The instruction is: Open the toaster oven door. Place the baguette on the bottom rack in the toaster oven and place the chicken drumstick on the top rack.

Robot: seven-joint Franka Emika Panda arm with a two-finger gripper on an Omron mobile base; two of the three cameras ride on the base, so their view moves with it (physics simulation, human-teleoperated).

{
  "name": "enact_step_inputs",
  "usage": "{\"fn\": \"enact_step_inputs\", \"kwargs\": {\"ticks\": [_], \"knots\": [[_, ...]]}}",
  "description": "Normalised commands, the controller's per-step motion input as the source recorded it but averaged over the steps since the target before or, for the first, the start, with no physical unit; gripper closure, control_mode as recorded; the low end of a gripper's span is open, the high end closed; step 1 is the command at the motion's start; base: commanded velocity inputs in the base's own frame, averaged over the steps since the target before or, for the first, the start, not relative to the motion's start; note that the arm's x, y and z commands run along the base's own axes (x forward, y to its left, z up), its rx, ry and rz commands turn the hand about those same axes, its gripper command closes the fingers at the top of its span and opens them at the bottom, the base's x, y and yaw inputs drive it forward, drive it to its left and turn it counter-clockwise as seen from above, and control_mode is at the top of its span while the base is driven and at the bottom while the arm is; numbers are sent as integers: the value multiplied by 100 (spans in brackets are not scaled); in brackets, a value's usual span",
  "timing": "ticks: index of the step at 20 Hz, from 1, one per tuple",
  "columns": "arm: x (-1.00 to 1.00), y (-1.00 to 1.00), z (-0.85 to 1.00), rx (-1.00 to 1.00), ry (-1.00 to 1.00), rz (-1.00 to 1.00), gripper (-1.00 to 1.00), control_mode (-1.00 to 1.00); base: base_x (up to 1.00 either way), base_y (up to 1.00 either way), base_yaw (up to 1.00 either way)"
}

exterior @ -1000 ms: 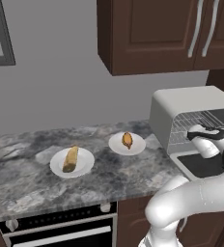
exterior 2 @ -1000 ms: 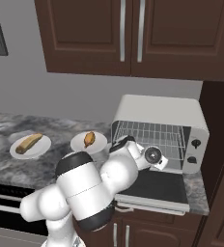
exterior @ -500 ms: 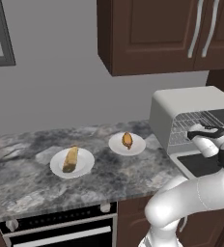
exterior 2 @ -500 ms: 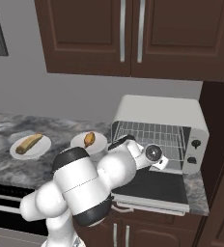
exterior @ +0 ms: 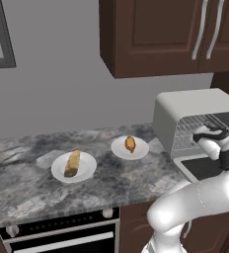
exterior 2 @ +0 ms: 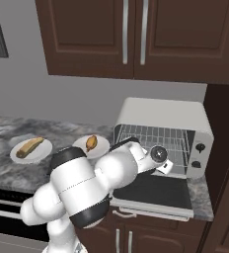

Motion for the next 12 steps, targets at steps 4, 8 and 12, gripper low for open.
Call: {"fn": "enact_step_inputs", "kwargs": {"ticks": [4, 8, 12], "knots": [[-63, -27, -80, -8, 25, 32, 100, -100, 0, 0, 0], [-56, -19, -90, -9, 25, 31, 100, -100, 0, 0, 0], [-47, -5, -94, -13, 17, 27, 100, -100, 0, 0, 0]]}}
